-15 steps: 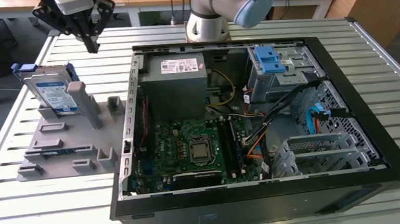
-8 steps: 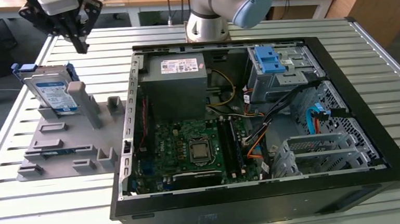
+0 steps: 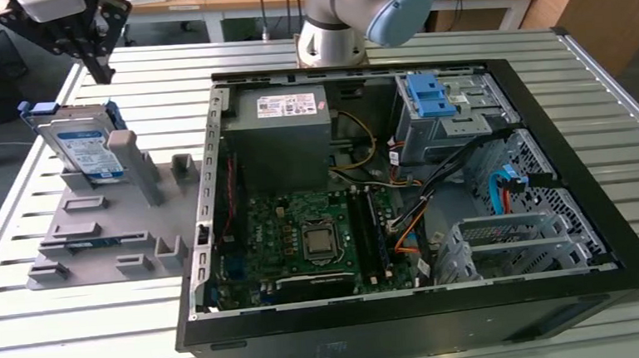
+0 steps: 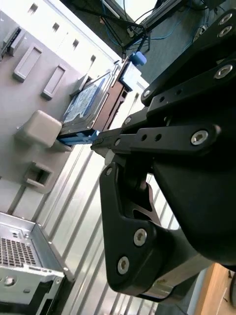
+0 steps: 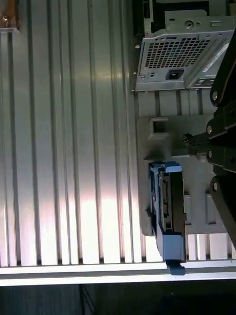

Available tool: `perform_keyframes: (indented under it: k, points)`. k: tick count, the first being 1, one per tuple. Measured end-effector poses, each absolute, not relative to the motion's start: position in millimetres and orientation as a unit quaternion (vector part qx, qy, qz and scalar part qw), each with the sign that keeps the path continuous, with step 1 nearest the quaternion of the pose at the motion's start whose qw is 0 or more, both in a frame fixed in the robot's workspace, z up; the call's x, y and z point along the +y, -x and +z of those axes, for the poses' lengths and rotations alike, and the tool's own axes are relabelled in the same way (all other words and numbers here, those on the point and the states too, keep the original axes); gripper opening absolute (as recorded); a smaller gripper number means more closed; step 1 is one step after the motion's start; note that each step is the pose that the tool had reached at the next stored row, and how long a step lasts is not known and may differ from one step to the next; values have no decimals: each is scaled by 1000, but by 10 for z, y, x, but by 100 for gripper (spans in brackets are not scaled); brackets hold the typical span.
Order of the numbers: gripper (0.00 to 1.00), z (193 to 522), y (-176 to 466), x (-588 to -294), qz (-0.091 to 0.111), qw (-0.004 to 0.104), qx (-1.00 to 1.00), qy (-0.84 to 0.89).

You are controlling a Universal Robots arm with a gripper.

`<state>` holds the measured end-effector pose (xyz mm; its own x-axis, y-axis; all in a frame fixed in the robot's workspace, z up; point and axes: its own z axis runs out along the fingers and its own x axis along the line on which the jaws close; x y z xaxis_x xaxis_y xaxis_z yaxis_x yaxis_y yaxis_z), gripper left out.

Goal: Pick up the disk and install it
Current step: 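Reach for the disk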

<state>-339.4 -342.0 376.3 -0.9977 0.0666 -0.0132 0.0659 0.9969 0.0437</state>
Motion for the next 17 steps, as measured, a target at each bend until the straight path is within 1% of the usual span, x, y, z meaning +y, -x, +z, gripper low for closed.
perform_keyframes:
  k: [17]
  points:
    - [11,3739,3962,-3363,22,7,999,-33]
